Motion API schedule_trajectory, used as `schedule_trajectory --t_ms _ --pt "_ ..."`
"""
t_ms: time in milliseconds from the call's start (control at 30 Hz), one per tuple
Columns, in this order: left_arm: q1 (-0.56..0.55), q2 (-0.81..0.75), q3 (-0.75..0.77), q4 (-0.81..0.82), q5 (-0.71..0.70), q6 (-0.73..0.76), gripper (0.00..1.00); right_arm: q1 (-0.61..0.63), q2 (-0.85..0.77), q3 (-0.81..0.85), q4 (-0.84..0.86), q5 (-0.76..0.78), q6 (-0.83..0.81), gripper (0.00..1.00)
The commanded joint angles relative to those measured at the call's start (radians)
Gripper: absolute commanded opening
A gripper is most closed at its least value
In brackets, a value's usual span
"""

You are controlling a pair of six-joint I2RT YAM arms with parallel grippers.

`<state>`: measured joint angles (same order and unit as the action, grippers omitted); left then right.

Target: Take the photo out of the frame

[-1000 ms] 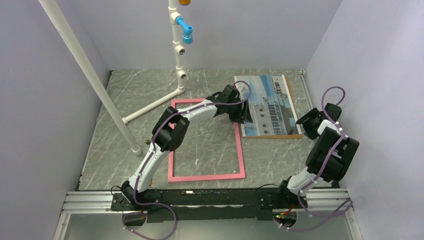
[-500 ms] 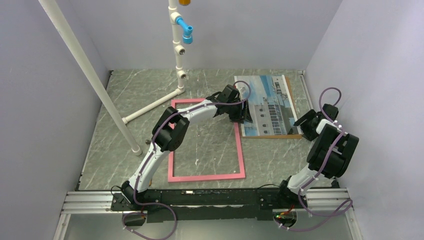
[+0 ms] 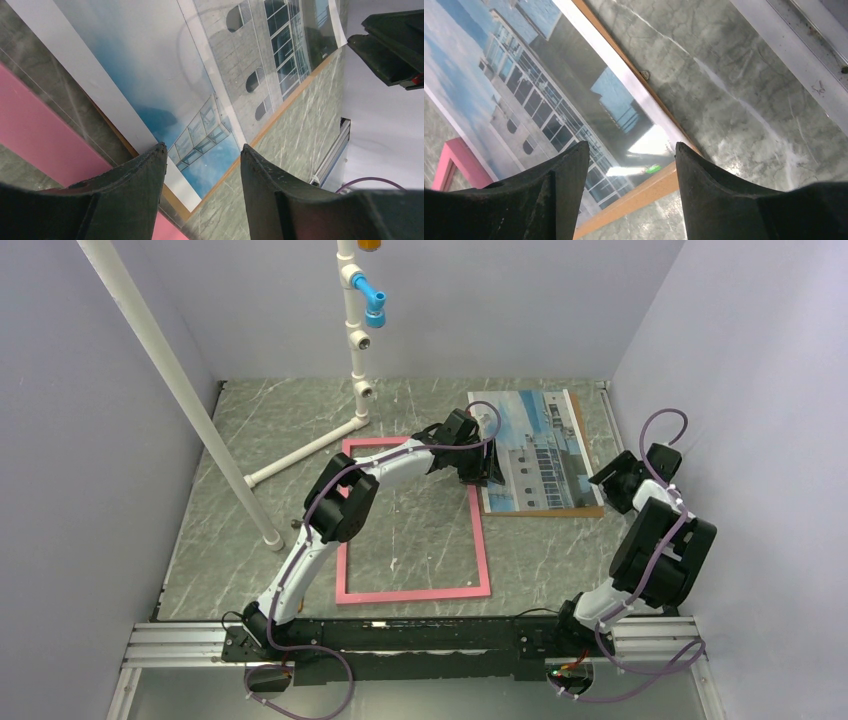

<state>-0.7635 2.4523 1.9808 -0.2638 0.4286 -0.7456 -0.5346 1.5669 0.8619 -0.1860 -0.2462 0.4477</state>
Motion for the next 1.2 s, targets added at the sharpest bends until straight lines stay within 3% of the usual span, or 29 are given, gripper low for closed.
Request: schedule_trajectory --t_ms 0,300,533,733,900,933,967,1167 --pt "-0.002 0.043 0.010 -0.056 -0.043 0.016 0.61 0.002 -0.010 -0.005 0.056 -0.033 0.009 0.65" --pt "-0.006 0.021 0.014 -0.064 -0.042 0.066 0.61 -0.020 0.020 -0.042 0.133 -0.090 0.053 0.58" --pt "0.004 -0.122 0.035 -0.035 -0.025 0.168 0.69 -0.009 -0.070 -0.055 0.181 -0.149 0.063 0.64" --pt "0.043 -0.199 0.053 -0.040 0.005 0.261 0.79 0.110 -0.062 0.016 0.194 -0.088 0.043 0.73" --pt "0.073 -0.207 0.098 -0.073 -0.032 0.359 0.80 0.169 0.012 0.158 0.163 -0.029 0.040 0.80" --pt "0.078 -0.195 0.113 -0.067 -0.034 0.364 0.80 0.178 0.035 0.193 0.155 -0.010 0.035 0.94" --pt "0.079 -0.183 0.124 -0.053 -0.034 0.362 0.79 0.187 0.058 0.230 0.147 0.005 0.016 0.99" --pt "0.078 -0.076 0.179 0.079 0.045 0.282 0.77 0.197 0.243 0.502 0.011 0.086 -0.075 1.00"
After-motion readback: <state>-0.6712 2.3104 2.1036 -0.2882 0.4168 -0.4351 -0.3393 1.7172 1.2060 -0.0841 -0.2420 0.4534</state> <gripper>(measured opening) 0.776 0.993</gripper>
